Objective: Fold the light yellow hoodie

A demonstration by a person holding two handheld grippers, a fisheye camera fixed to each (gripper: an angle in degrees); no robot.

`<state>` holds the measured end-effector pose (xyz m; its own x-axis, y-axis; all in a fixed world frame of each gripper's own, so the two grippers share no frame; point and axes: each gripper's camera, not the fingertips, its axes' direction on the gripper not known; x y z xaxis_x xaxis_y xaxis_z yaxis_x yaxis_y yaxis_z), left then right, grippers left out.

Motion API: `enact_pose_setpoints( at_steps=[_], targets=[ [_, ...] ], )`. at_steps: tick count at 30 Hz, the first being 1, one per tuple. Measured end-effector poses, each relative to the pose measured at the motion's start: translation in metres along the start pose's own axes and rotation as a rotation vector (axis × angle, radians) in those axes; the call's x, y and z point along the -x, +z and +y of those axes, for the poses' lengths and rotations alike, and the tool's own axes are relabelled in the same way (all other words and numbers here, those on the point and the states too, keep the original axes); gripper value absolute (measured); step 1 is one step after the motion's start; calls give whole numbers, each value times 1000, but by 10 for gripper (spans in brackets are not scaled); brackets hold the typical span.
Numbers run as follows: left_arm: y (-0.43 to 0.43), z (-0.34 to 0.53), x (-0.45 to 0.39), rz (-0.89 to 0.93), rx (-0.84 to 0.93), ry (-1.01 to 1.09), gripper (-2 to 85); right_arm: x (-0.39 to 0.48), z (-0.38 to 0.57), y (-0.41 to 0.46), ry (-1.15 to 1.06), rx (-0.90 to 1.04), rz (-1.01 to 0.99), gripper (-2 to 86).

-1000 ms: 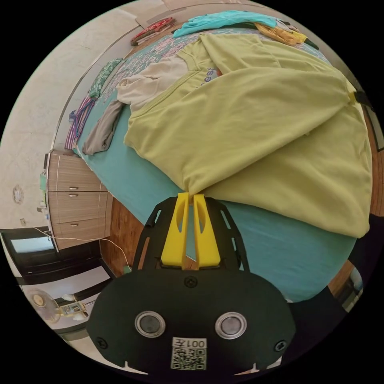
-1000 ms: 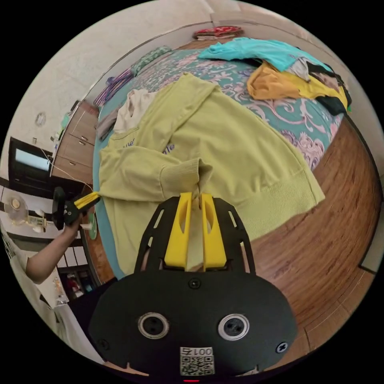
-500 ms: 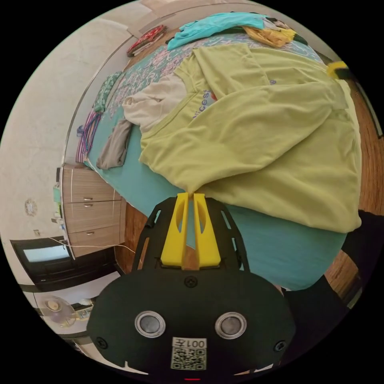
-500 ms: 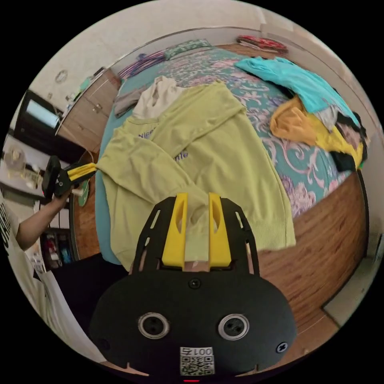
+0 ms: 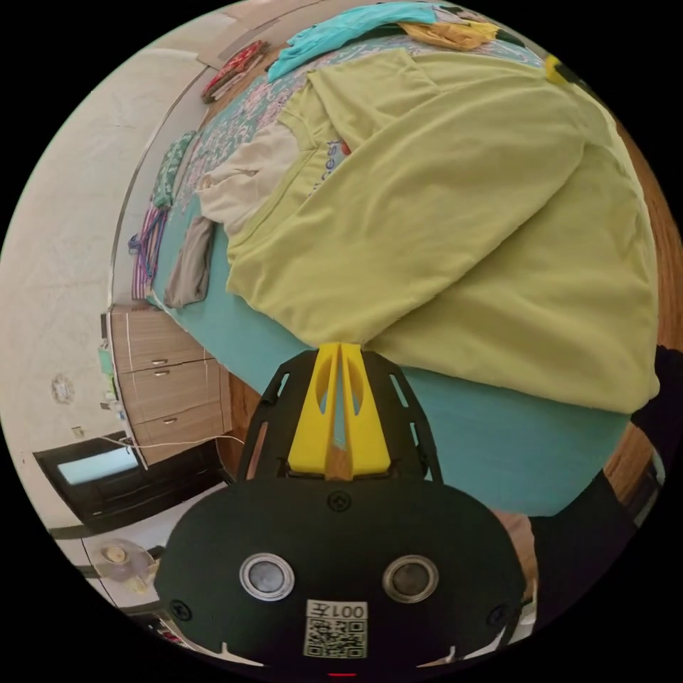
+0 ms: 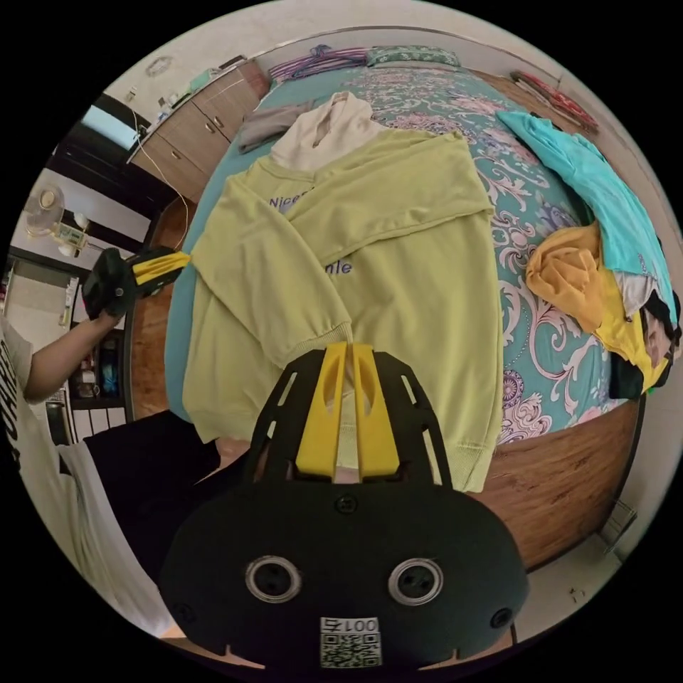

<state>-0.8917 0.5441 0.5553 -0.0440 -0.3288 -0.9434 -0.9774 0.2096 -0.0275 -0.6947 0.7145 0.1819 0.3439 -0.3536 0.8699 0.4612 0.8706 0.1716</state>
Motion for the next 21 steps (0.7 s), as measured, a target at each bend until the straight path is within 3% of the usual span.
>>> enact_pose_setpoints(
  at_steps=[7,10,15,18,21],
  targets=[
    [-19,14,19,117,-27,18,-10,-29,-39,62,-31,96,32,15],
    [-45,25,29,133,-9,1,-9,-25,-38,64,-10,50,33,17],
    [-95,57,84,113,1,-225,-9,8,-32,48,-21,93,302,30],
    [-110,65,136,227,-90,-302,-6,28,-29,47,-17,104,188,59],
    [-116,48,177,202,-183,-182,8,35,-27,63,50,116,117,91]
  ],
)
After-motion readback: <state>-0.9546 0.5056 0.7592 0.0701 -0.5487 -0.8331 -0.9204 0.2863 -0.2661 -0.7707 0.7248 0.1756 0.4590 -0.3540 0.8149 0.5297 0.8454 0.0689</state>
